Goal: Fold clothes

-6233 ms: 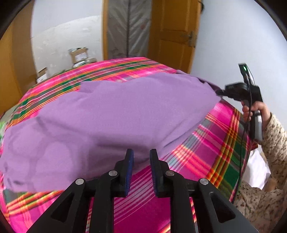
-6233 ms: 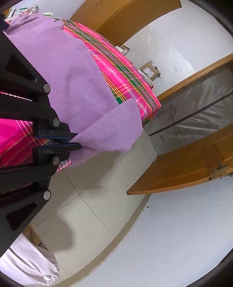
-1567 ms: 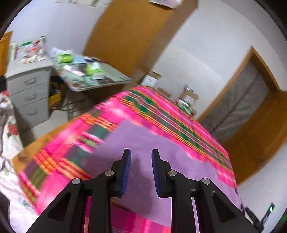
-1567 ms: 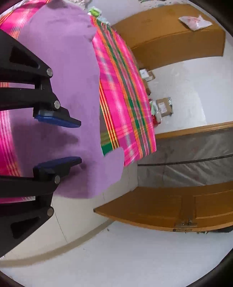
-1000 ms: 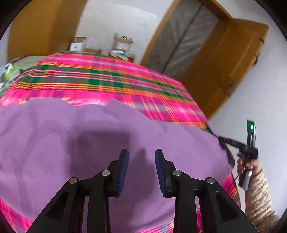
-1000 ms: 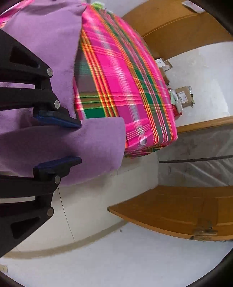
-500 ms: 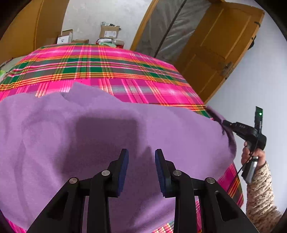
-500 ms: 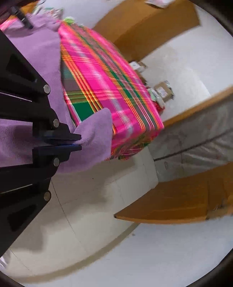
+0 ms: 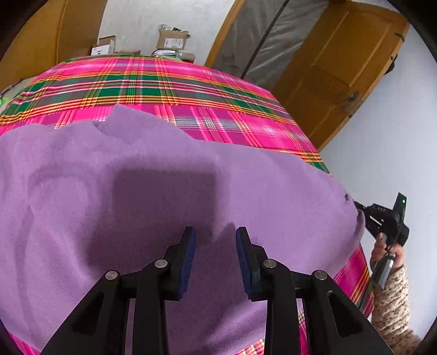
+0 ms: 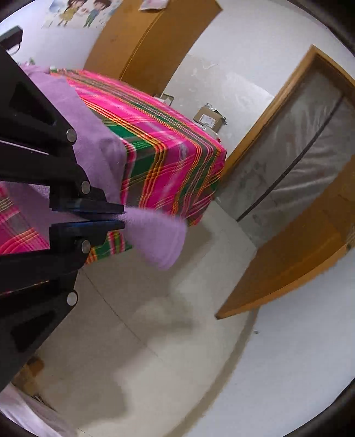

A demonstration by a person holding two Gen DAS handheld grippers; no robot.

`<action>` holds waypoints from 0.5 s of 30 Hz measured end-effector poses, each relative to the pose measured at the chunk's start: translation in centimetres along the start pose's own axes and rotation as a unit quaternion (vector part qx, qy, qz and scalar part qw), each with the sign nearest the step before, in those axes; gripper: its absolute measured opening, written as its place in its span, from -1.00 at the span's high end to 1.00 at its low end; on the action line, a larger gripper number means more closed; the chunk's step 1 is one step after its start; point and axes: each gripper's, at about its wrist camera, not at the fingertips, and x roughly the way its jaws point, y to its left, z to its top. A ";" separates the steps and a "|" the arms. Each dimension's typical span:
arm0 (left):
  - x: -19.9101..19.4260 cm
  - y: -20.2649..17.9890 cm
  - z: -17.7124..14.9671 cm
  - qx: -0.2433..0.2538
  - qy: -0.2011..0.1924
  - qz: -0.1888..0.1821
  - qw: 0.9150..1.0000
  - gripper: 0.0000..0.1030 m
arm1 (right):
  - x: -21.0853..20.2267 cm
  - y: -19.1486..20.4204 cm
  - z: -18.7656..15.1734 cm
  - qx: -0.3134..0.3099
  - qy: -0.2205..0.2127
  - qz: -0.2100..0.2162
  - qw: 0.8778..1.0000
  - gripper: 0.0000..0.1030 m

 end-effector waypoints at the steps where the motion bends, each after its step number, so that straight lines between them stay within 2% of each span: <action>1: 0.0 0.0 0.0 0.000 0.000 -0.001 1.000 0.39 | 0.0 -0.4 -0.1 0.008 0.004 0.001 1.000 0.90; 9: -0.2 0.2 -0.2 -0.002 0.001 -0.009 1.000 0.39 | -0.8 -1.1 -0.5 0.028 0.010 -0.044 0.999 0.86; 12: -0.3 0.4 -0.2 -0.004 0.002 -0.013 1.000 0.39 | -1.0 -0.7 -0.5 0.026 0.014 -0.073 0.997 0.81; 15: -0.5 0.5 -0.2 -0.005 0.002 -0.016 1.000 0.39 | -1.7 -0.4 -0.3 0.018 -0.006 -0.120 0.993 0.80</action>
